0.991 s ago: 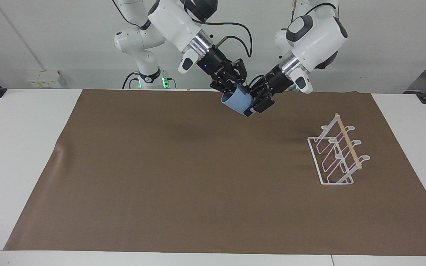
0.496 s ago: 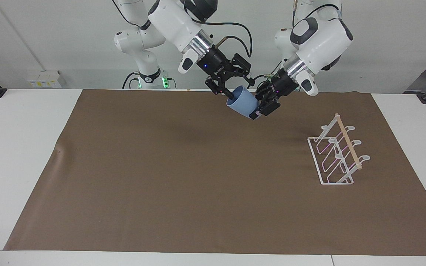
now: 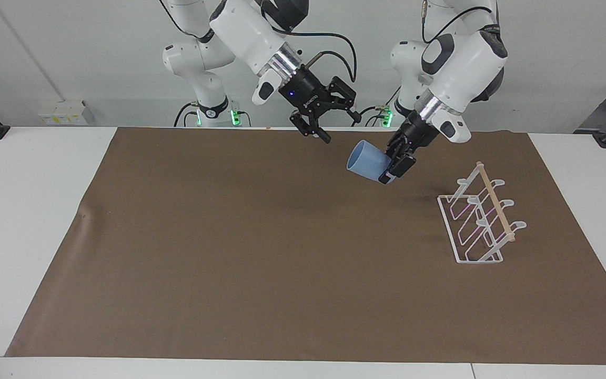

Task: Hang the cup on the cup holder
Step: 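Grasp the cup with the left gripper and open the right gripper, then move the cup over the rack while the right gripper withdraws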

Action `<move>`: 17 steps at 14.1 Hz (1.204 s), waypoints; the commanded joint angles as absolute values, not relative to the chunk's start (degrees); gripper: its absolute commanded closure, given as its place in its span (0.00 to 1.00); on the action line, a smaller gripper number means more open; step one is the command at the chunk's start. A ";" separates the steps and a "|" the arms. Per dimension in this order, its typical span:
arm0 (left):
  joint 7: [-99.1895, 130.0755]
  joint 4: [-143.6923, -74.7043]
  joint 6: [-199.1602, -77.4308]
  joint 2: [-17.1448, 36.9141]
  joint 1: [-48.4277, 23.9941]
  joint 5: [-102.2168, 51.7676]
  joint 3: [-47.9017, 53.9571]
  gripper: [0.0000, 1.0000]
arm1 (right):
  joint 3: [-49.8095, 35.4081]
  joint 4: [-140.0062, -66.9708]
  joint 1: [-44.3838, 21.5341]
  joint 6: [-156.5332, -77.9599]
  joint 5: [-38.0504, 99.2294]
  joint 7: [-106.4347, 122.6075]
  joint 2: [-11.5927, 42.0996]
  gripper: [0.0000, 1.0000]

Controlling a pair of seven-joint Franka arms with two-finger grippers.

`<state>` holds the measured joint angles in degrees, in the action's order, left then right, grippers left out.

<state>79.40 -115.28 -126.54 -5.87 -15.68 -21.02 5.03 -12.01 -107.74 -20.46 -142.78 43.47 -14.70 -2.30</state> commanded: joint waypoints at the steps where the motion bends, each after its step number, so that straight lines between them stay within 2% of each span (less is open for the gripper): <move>1: 78.75 -115.93 -125.42 -6.95 -13.37 -10.67 5.18 1.00 | -12.30 -108.55 -15.66 -139.85 42.28 -1.37 -2.90 0.00; 5: 78.66 -112.95 -125.33 -5.72 -12.22 7.15 5.01 1.00 | -12.13 -108.46 -9.16 -132.22 39.14 13.16 -3.08 0.00; 9: 78.31 -103.03 -117.70 -2.03 -12.22 28.42 5.01 1.00 | -12.04 -108.11 -4.57 -120.87 23.24 18.28 -3.60 0.00; 17: 76.99 -103.36 -121.11 -0.62 -11.34 51.56 4.83 1.00 | -11.69 -106.62 4.12 -108.21 4.94 13.73 -3.78 0.00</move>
